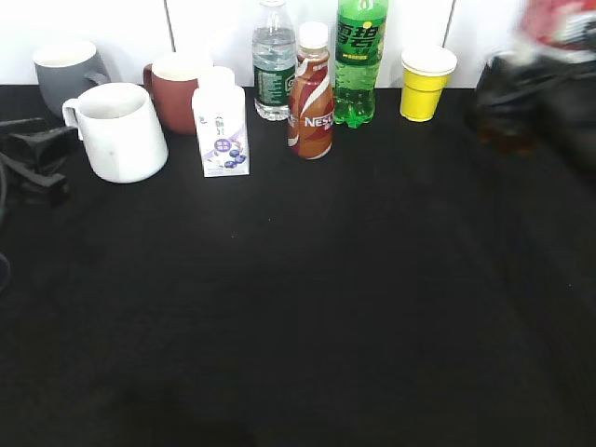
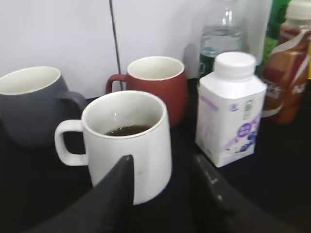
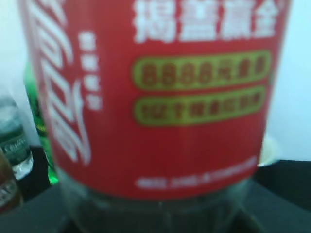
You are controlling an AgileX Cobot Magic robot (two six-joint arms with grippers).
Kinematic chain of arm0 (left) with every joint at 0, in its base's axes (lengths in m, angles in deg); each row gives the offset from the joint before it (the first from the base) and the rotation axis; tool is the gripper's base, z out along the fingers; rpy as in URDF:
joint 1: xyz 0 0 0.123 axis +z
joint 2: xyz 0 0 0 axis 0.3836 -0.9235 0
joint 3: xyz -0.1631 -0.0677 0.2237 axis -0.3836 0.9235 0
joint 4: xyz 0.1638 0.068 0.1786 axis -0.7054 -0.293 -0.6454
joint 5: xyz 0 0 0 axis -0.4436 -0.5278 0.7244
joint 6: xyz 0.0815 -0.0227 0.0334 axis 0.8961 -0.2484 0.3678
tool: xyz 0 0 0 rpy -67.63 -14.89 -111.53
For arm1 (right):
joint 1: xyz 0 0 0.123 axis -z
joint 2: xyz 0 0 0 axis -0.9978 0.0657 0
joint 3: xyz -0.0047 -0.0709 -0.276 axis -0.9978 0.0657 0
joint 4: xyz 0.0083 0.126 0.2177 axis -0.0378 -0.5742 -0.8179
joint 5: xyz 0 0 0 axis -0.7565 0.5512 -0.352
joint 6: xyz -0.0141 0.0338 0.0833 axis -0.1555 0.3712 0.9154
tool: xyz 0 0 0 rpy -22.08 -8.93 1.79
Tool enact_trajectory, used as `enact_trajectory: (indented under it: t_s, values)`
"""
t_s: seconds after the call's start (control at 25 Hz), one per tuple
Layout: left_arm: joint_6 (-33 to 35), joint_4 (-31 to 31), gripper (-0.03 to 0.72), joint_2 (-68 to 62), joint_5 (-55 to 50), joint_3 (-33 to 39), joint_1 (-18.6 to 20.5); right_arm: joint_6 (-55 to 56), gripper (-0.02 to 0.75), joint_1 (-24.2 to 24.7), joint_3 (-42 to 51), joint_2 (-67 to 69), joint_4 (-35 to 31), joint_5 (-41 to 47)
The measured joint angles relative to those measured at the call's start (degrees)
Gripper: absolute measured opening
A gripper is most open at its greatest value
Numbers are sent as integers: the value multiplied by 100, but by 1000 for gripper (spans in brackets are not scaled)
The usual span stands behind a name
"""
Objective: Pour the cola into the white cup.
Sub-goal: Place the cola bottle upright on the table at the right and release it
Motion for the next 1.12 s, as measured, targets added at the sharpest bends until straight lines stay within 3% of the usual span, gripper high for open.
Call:
enact_trajectory:
  t_s: [0.24, 0.48, 0.76, 0.92, 1.12]
  values:
    - [-18, 0, 294, 986, -835, 4, -65, 116, 384, 10, -1284, 1972, 70, -305]
    - [-18, 0, 294, 992, -872, 4, -65, 187, 384, 384, -1507, 2165, 322, -413]
    - [-18, 0, 294, 992, -877, 4, -65, 205, 391, 409, -1726, 2352, 649, -509]
    - [-18, 0, 294, 992, -877, 4, -65, 205, 584, 409, -1670, 2352, 643, -407]
    - [-18, 0, 294, 992, -877, 4, -65, 211, 599, 409, -797, 1924, 628, -383]
